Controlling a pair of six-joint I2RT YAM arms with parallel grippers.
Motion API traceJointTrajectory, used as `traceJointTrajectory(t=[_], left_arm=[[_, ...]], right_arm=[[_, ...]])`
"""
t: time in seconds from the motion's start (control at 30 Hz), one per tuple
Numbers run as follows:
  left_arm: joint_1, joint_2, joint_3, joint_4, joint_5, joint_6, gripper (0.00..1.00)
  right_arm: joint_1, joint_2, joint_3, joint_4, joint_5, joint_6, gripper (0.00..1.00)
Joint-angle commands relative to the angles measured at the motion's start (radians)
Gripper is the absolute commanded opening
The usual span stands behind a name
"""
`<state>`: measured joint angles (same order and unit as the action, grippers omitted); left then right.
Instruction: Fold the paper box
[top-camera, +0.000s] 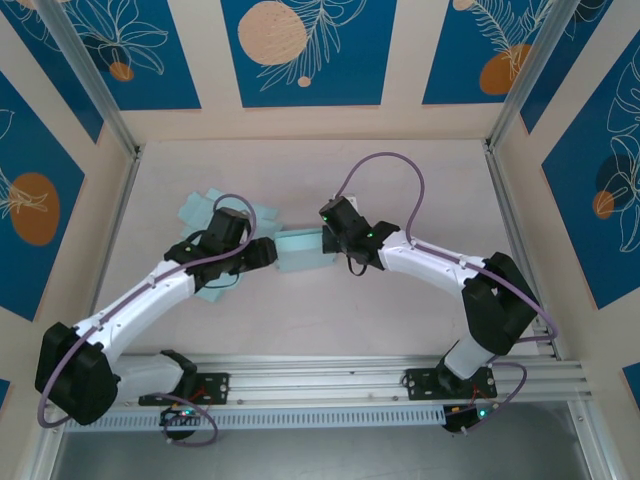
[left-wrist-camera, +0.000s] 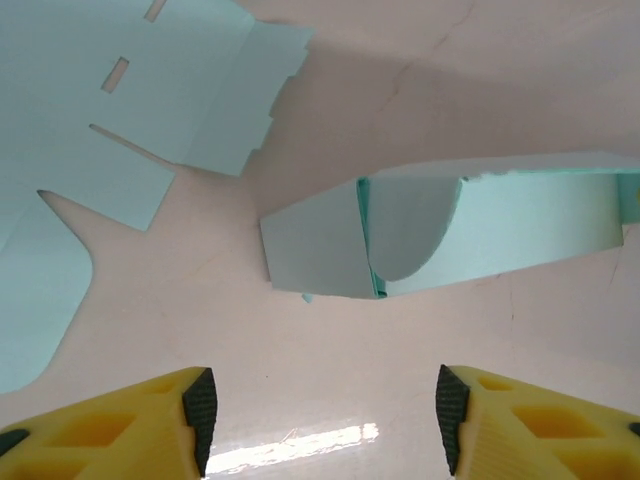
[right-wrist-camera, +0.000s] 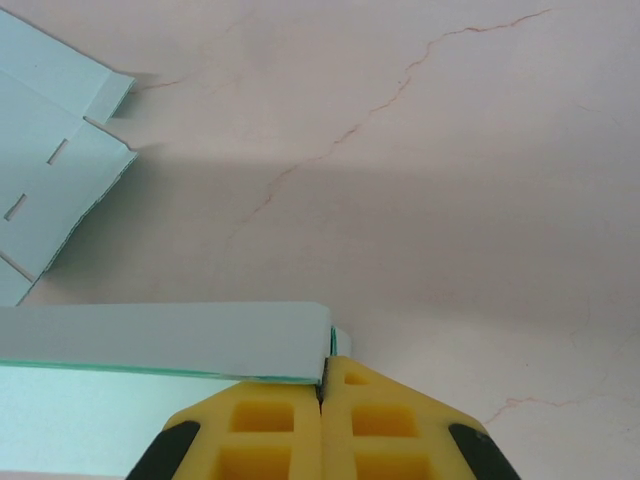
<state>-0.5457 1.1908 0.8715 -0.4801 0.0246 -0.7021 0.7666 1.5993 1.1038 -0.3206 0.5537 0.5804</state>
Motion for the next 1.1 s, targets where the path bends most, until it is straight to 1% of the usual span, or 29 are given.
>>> traceJointTrajectory(t=[0.0,0.07,0.17,0.27,0.5,0.63,0.87,1.07], left_arm=[[-0.005,0.012,0.033,0.009,0.032,0.083,0.62],[-0.006,0.044,0.07,0.004,0.041,0.123,0.61],[-0.007,0.096,0.116,-0.001,0.065,0.15,0.55],[-0.013,0.13,0.128,0.025,0.098,0.138,0.47],[-0.027,0.176,0.128,0.074,0.147,0.102,0.36],[-0.027,0.182,0.124,0.087,0.141,0.09,0.34],[-0.027,0.184,0.116,0.111,0.123,0.081,0.34],[-0.028,0.161,0.127,0.071,0.106,0.094,0.33]], right_arm=[[0.011,0.074,-0.055,-0.183,-0.065,0.019,0.0],[0.011,0.072,-0.056,-0.184,-0.064,0.018,0.0],[0.013,0.072,-0.056,-0.184,-0.063,0.019,0.0],[0.013,0.076,-0.052,-0.185,-0.063,0.019,0.0],[0.016,0.082,-0.046,-0.184,-0.065,0.022,0.0],[0.018,0.085,-0.047,-0.184,-0.064,0.021,0.0],[0.018,0.088,-0.047,-0.184,-0.066,0.022,0.0],[0.02,0.089,-0.048,-0.187,-0.064,0.024,0.0]])
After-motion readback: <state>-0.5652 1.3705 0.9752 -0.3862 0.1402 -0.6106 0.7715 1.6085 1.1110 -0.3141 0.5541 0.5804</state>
